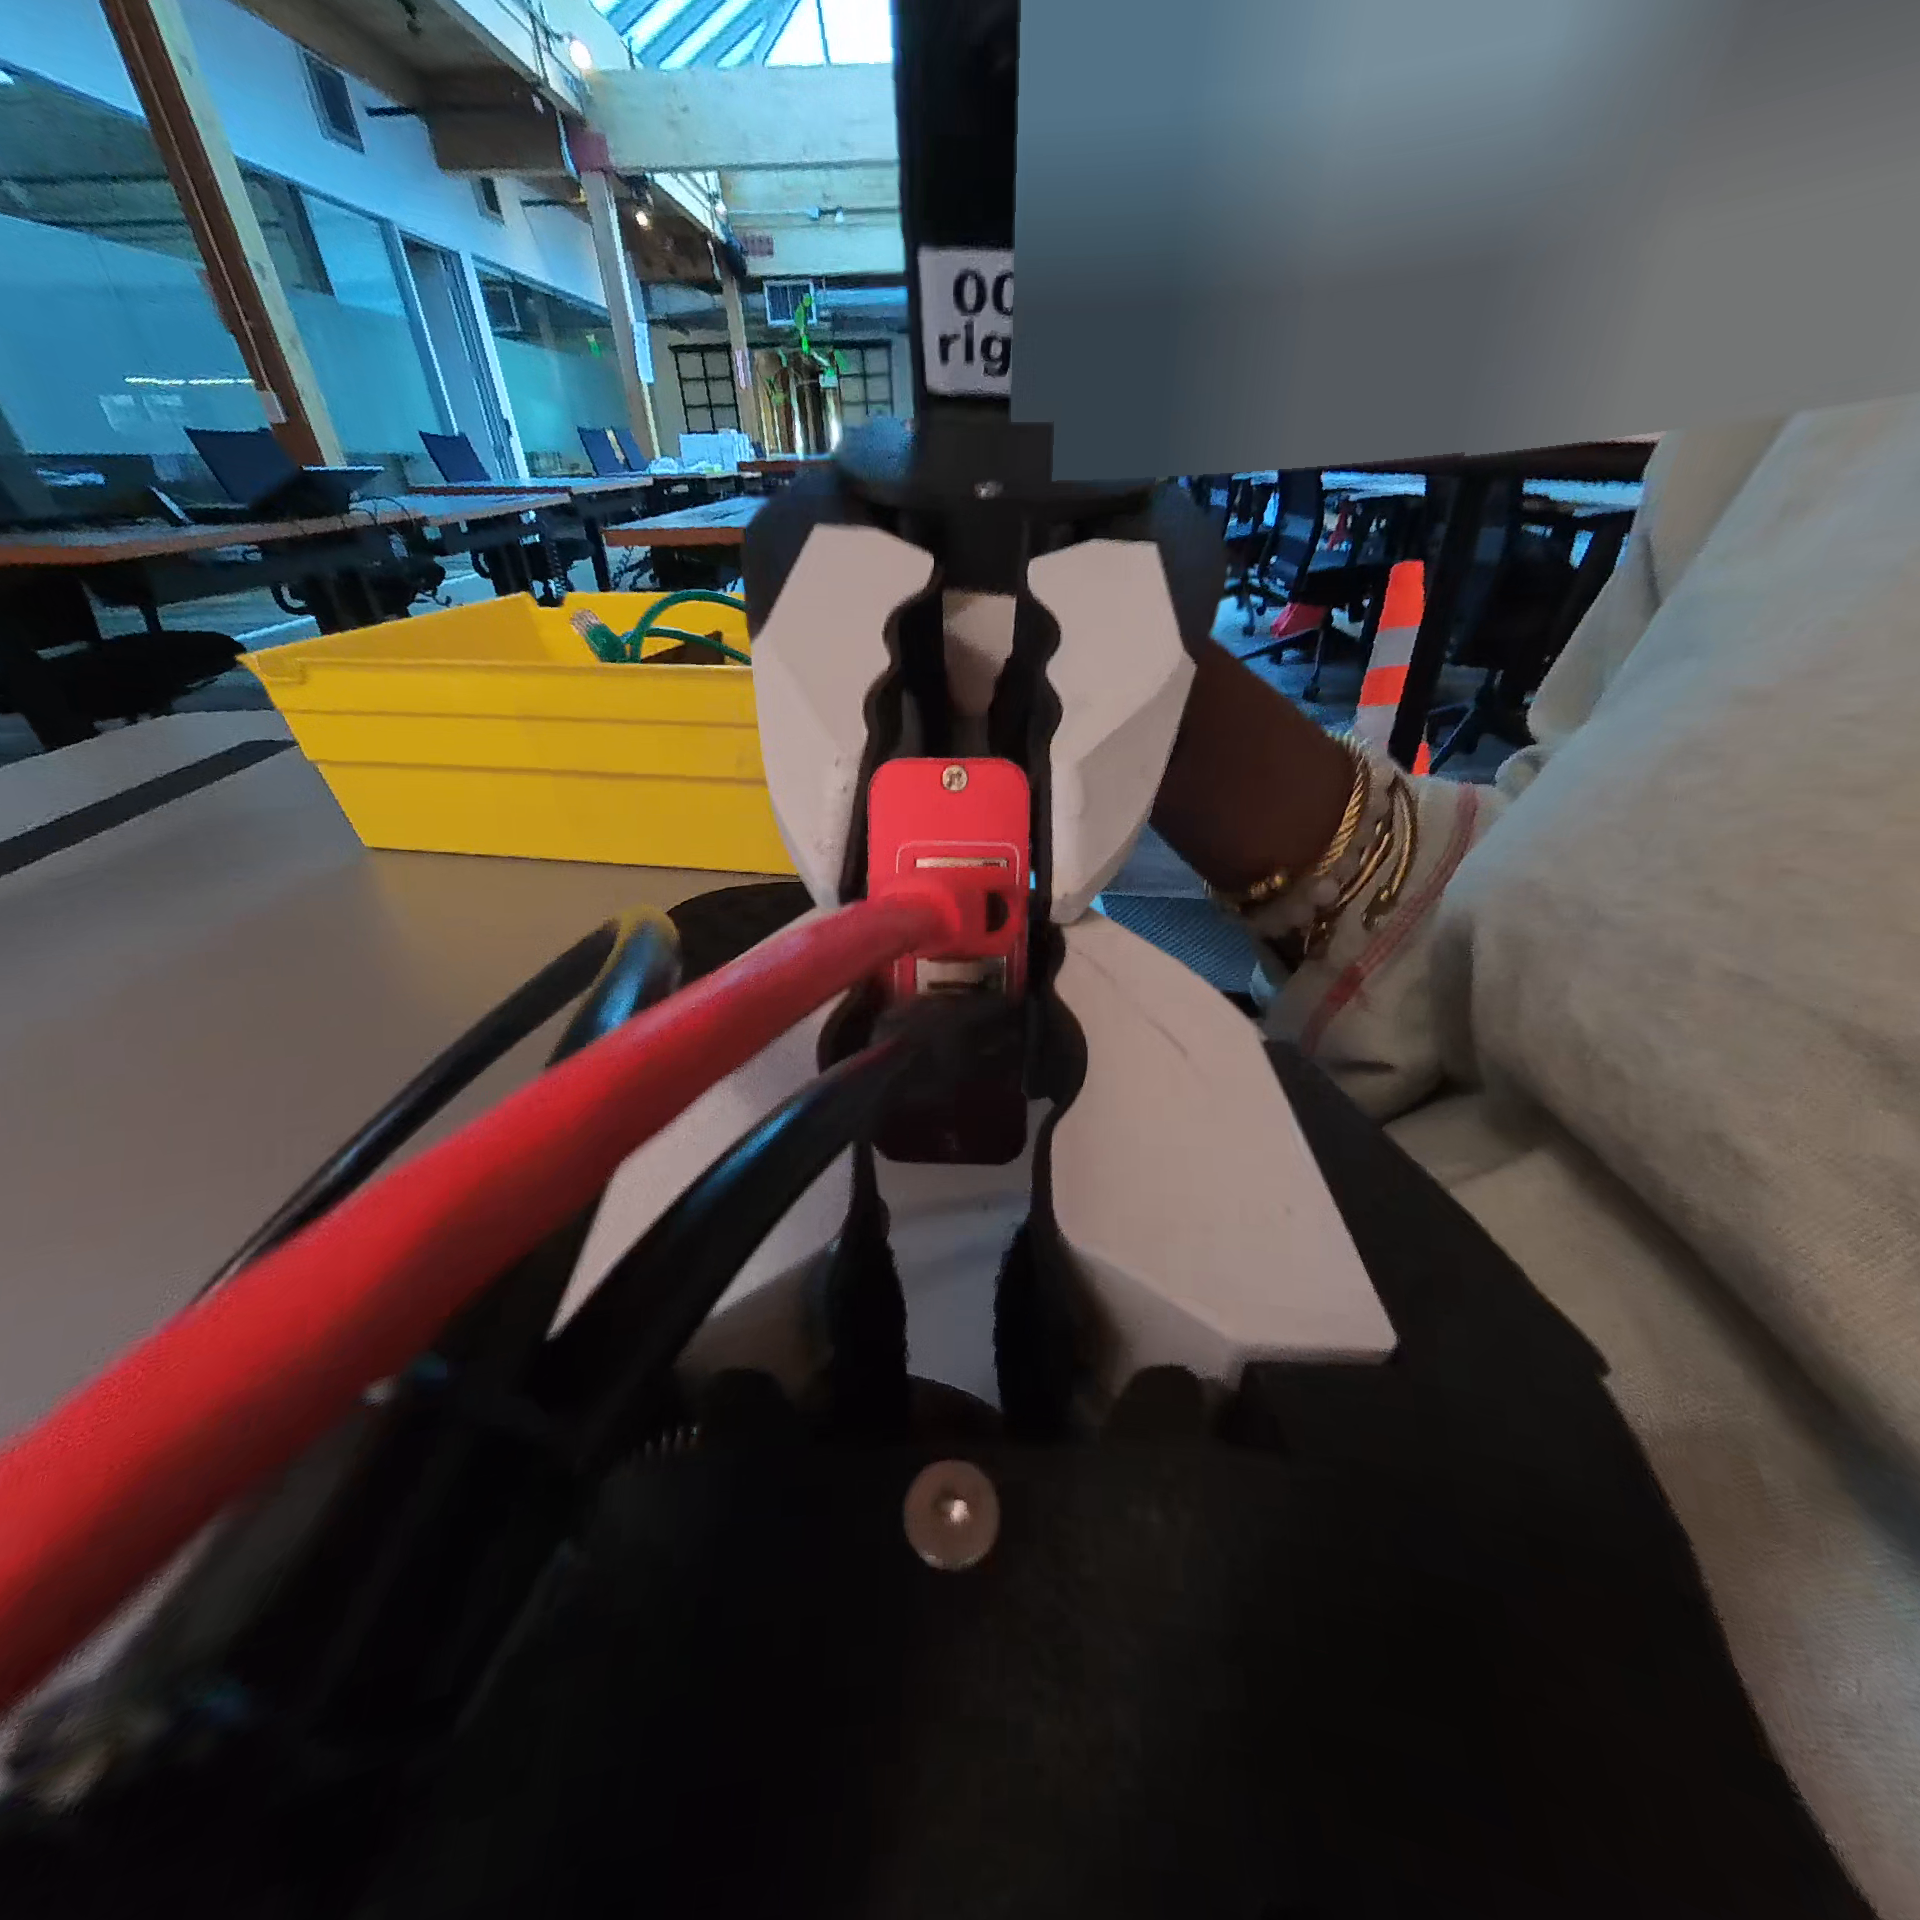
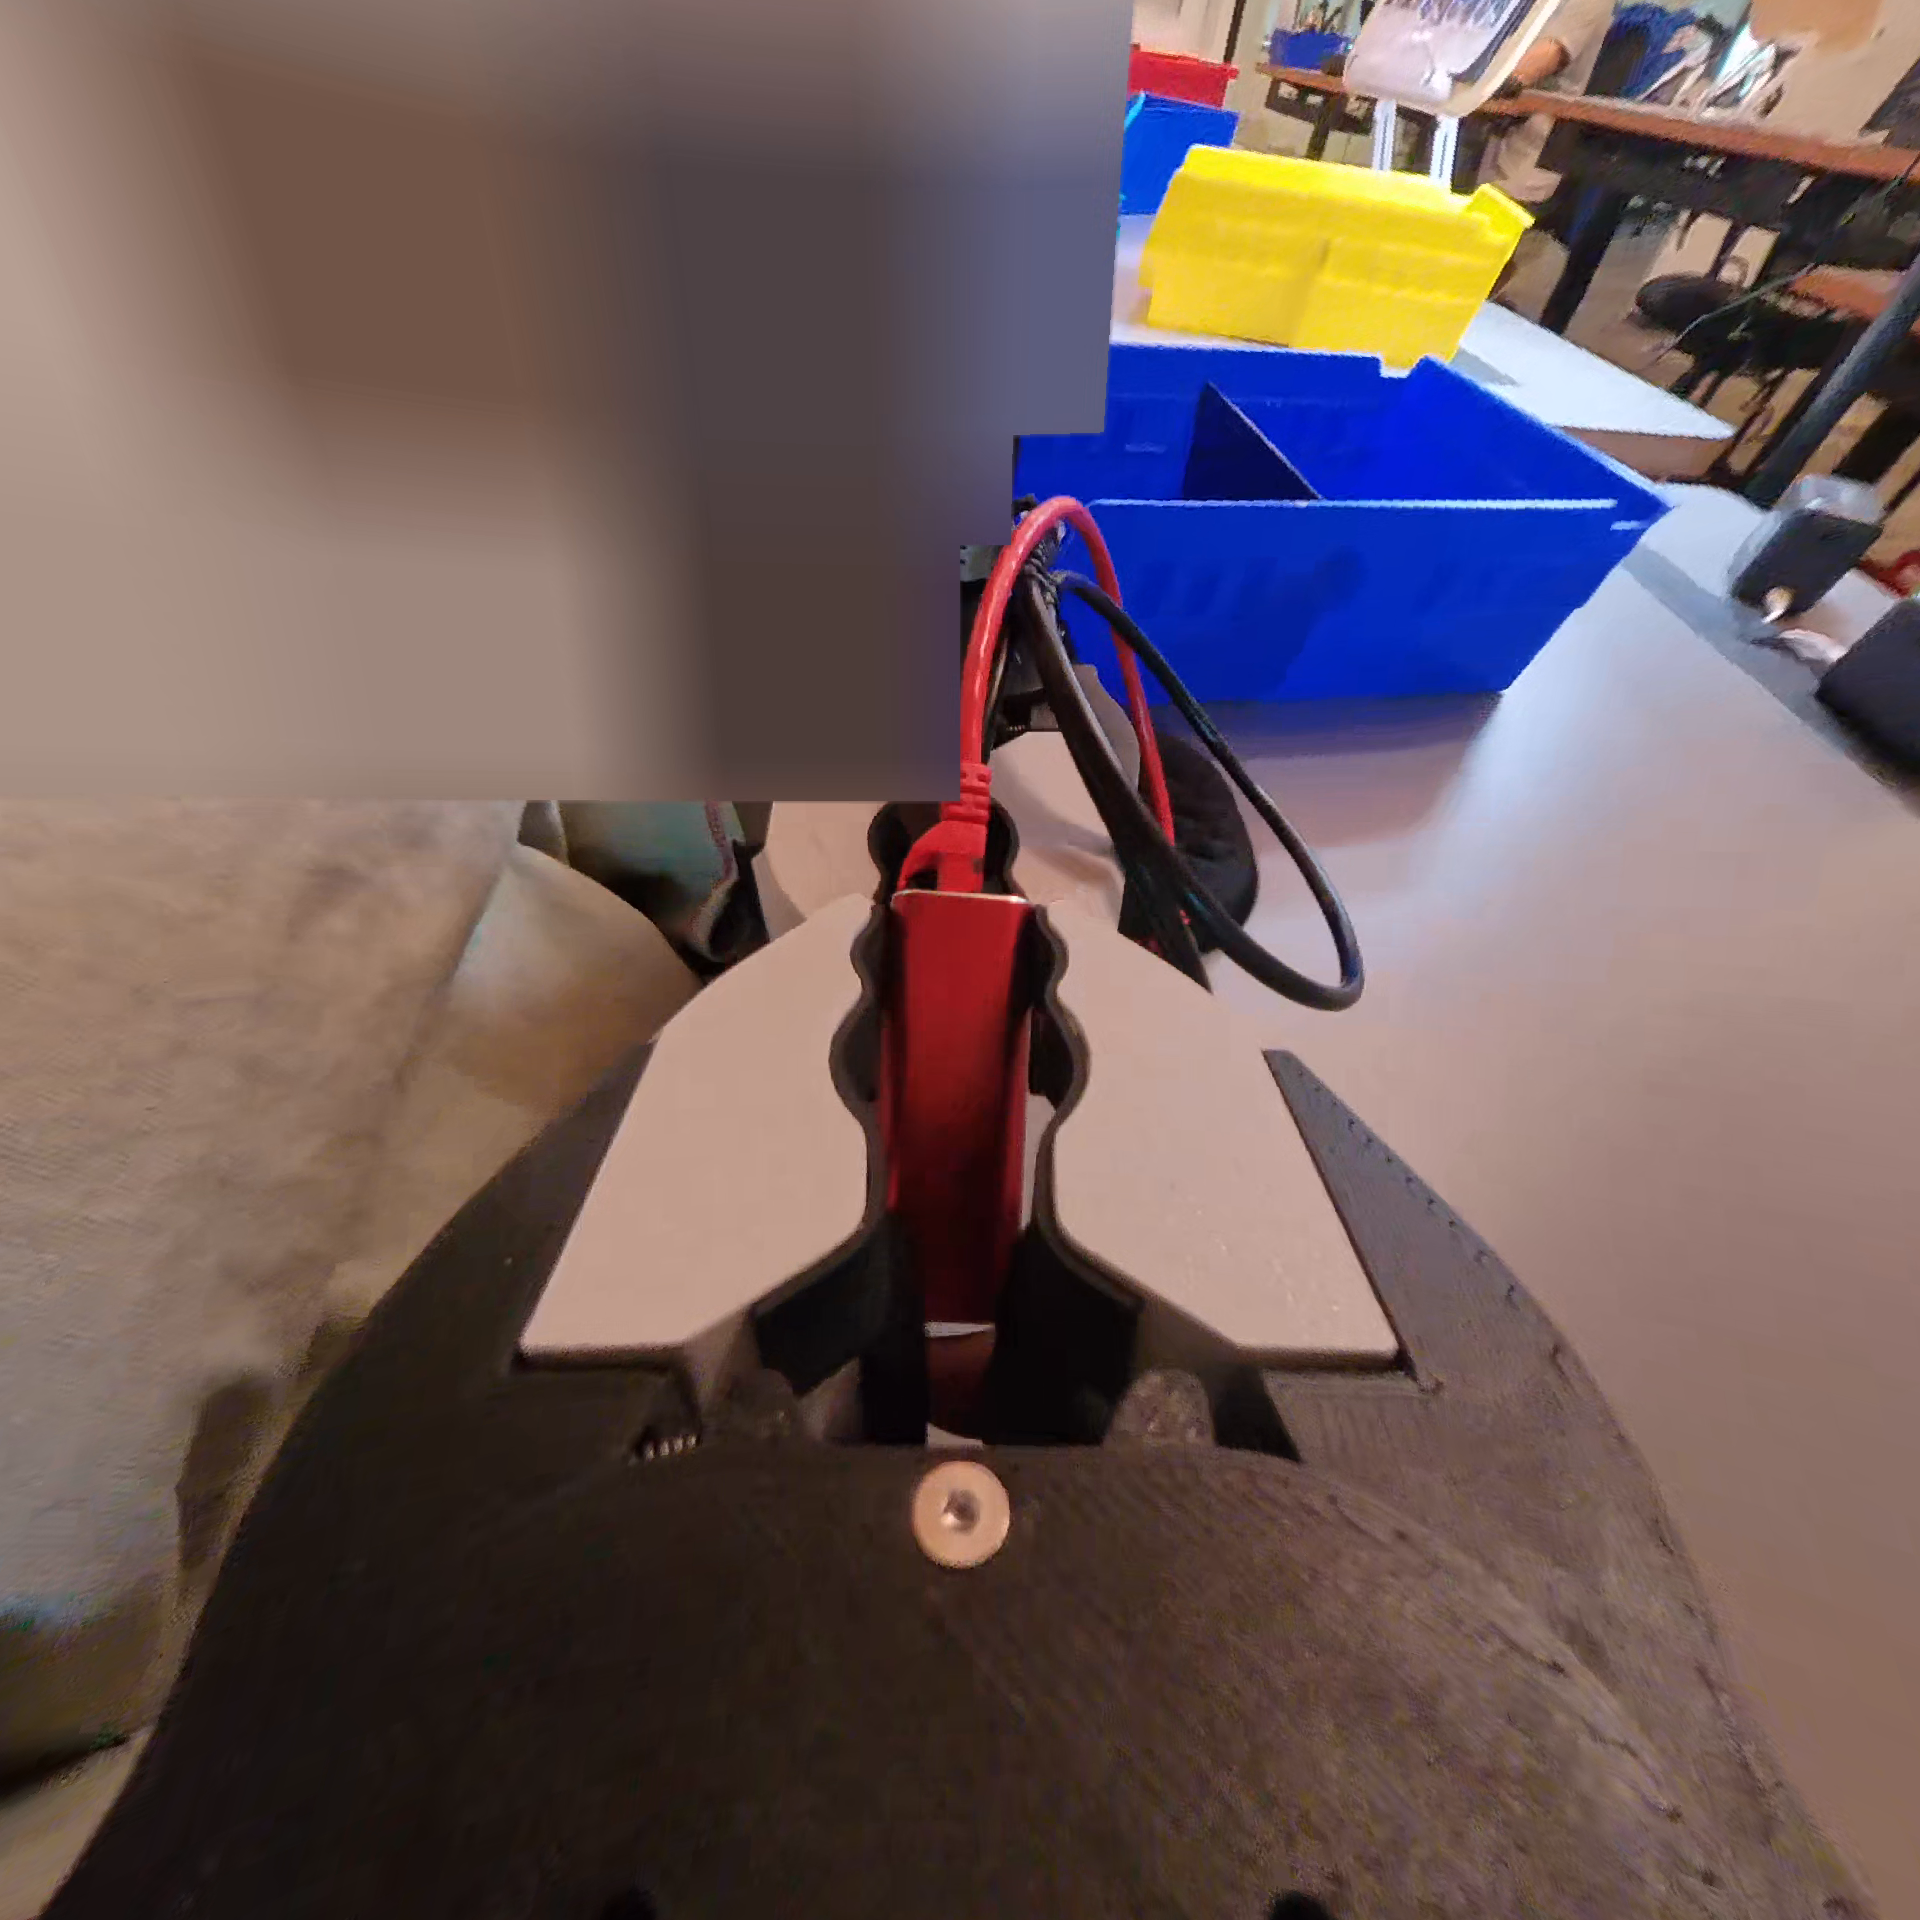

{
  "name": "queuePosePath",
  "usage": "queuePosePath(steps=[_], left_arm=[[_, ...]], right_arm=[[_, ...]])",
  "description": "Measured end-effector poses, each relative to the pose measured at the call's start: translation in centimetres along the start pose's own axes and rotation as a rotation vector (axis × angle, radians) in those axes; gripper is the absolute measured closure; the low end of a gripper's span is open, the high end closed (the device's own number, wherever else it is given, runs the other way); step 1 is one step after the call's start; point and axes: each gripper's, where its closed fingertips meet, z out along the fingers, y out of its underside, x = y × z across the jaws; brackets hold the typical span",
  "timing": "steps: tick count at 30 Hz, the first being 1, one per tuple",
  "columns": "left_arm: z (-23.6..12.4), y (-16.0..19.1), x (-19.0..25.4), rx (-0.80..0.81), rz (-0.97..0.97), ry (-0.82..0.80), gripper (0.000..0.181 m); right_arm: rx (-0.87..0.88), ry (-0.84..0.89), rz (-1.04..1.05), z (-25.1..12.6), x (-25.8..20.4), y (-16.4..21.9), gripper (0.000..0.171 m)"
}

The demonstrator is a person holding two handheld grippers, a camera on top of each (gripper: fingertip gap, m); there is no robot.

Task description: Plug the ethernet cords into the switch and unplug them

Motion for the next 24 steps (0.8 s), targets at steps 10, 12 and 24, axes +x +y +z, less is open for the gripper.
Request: queuePosePath(steps=[10, 12, 24], left_arm=[[-3.0, -4.4, -3.3, 0.355, -0.181, -0.133, 0.129], [-2.9, -4.0, -3.7, 0.334, -0.232, -0.136, 0.127], [-2.7, -3.2, -3.2, 0.254, -0.220, -0.111, 0.153]], right_arm=[[0.650, 0.069, 0.267, -0.5, 4.2, -4.4, 0.145], [0.846, 0.030, 0.353, -1.1, 4.4, -5.6, 0.145], [0.727, 0.058, 0.230, -0.8, 4.2, -4.7, 0.142]])
